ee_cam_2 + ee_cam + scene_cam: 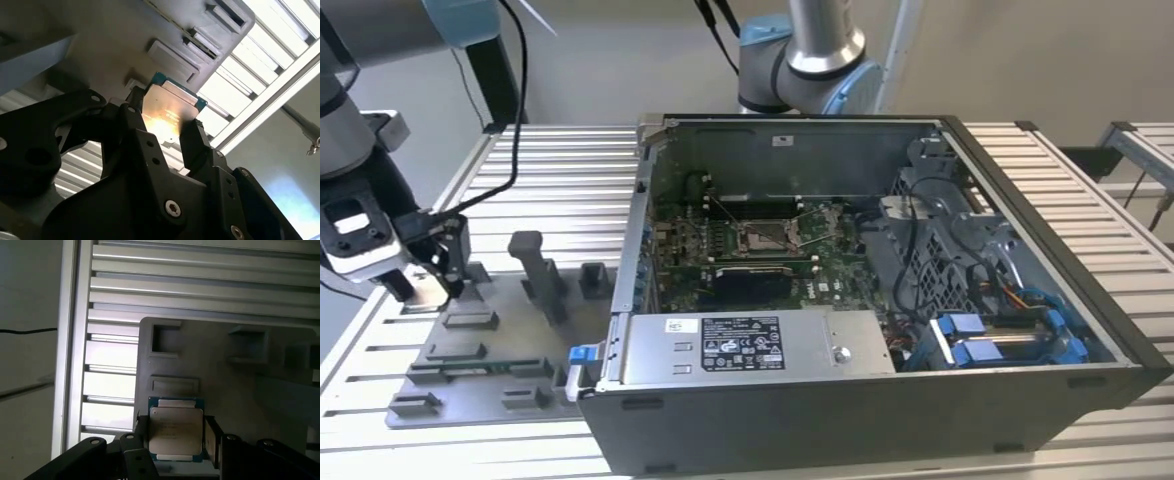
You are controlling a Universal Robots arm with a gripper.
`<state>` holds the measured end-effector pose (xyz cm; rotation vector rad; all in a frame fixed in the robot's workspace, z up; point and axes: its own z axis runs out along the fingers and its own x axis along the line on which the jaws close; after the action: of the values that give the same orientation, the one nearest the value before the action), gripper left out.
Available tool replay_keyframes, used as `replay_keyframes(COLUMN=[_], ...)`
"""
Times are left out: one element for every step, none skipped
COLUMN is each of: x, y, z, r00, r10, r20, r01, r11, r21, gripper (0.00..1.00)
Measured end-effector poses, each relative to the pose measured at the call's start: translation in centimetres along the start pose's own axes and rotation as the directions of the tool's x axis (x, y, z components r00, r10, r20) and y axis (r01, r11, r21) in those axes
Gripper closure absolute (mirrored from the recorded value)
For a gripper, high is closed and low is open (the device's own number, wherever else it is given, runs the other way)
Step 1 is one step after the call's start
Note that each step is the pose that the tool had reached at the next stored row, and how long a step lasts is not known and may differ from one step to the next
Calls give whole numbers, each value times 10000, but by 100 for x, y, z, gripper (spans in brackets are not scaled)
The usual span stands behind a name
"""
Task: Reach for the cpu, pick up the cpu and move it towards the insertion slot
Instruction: 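Pick up the cpu and move it towards the insertion slot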
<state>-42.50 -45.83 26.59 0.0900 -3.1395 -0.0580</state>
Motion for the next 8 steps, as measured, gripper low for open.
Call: replay_keyframes(x=[0,0,0,0,0,0,0,0], y=[1,1,2,3,4,5,6,7], z=[-23,-45,-69,-93,-118,-142,-167,-192], r00=[10000,10000,10000,10000,10000,10000,10000,10000], r10=[0,0,0,0,0,0,0,1], r20=[0,0,-1,0,0,1,0,-1], r01=[0,0,0,0,0,0,0,-1], r11=[10000,10000,10000,10000,10000,10000,10000,10000], r21=[1,3,5,5,5,6,8,9], gripper=[100,100,100,100,100,100,100,100])
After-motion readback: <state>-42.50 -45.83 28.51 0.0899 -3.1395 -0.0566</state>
